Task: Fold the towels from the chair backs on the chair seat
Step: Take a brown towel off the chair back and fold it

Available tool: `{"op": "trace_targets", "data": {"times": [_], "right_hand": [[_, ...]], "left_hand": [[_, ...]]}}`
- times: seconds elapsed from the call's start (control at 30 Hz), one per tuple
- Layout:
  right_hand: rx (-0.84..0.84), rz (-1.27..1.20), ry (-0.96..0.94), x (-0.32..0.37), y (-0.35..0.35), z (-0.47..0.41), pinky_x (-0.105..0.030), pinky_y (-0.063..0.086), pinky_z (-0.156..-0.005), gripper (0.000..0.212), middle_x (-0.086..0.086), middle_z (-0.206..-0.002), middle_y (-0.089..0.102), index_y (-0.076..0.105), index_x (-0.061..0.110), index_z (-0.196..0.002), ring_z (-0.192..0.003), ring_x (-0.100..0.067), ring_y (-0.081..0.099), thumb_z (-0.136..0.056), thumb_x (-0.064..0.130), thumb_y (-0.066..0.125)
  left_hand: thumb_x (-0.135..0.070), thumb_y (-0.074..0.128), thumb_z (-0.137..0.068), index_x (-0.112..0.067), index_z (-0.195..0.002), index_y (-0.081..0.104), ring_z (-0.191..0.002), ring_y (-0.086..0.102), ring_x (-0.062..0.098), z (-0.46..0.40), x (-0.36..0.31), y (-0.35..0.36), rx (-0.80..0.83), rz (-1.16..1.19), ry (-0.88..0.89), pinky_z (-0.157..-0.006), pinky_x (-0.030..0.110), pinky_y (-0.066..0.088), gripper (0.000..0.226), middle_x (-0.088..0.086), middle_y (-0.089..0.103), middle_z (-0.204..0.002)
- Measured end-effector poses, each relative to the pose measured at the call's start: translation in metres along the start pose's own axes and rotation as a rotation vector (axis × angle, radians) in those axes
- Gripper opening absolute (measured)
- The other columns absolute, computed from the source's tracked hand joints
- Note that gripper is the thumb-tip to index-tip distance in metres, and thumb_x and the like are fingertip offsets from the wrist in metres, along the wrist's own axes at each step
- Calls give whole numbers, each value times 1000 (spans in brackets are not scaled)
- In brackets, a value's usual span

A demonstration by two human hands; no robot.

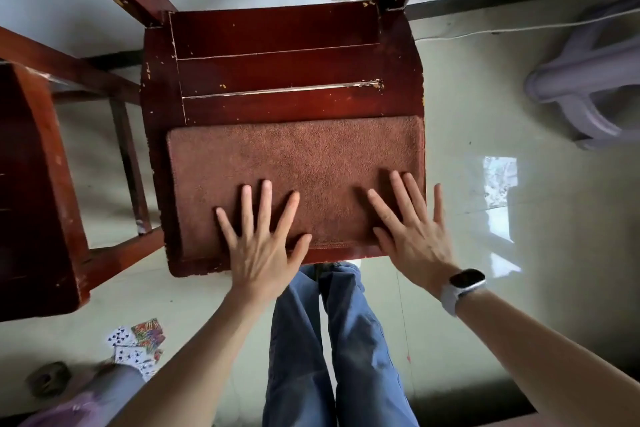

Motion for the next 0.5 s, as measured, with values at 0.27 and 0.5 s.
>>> {"op": "trace_targets", "data": {"times": [0.27, 0.5], "right_hand": [[-75, -196, 21, -24, -12, 0, -45, 25, -106, 42, -9, -144, 42, 45, 17, -132, -132, -20, 30, -91, 23, 35], [-88, -665, 707, -70, -21, -14, -37, 34, -94, 26, -23, -111, 55, 55, -3, -111, -107, -38, 49, -92, 10, 45]], "left_hand": [[-62, 27, -83, -33, -143, 20, -140, 13, 38, -1, 4, 4, 51, -28, -23, -102, 70, 11, 67, 12, 22, -153], [-63, 25, -83, -33, -142, 20, -139, 17, 38, -2, 5, 1, 75, -39, -34, -101, 70, 15, 66, 12, 25, -152]]}}
Point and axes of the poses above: each hand's wrist, its own z-axis away from the middle knuckle, its own y-axis out of the palm, x = y × z, the point moved 9 cm from there along -z, towards the middle knuckle
